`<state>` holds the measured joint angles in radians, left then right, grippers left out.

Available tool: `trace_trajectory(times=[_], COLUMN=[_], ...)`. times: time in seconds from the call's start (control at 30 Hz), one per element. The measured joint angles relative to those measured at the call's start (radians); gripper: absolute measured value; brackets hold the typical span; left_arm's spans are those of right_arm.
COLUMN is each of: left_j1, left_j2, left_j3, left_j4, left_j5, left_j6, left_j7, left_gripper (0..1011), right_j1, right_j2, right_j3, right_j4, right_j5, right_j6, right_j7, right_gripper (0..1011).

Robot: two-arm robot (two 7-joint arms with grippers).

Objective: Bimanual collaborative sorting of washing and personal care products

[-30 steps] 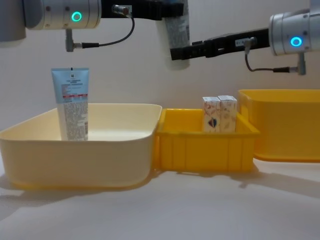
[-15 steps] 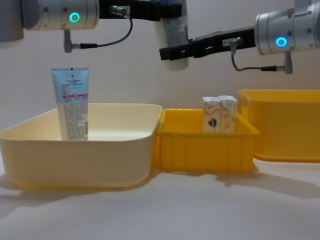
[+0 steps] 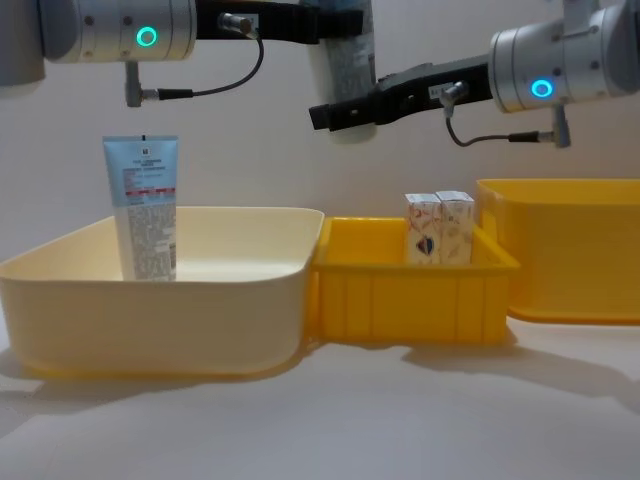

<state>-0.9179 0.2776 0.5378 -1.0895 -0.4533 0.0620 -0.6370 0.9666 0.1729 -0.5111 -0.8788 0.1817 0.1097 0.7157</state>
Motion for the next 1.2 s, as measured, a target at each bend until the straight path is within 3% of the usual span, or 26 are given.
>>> trace_trajectory(times=[0.4,1.2], left_j1=[0.002,0.004], left_j2=[0.002,0.003], left_j3=[0.001,0.001], left_j4=[-0.003,-0.005], left_j5=[-0.001,-0.002], left_j6=[0.002,0.002], left_j7=[0.001,0.001], left_gripper=[290,292], right_j1=[0.003,0.005], right_j2=[-0.003,-0.005], right_j3=[-0.013,-0.019], right_j4=[0.001,0.001], right_j5=[-0.015,-0.022], right_j6=[-0.007,-0.011], right_j7=[-0.020,-0.028], right_gripper=[667,666])
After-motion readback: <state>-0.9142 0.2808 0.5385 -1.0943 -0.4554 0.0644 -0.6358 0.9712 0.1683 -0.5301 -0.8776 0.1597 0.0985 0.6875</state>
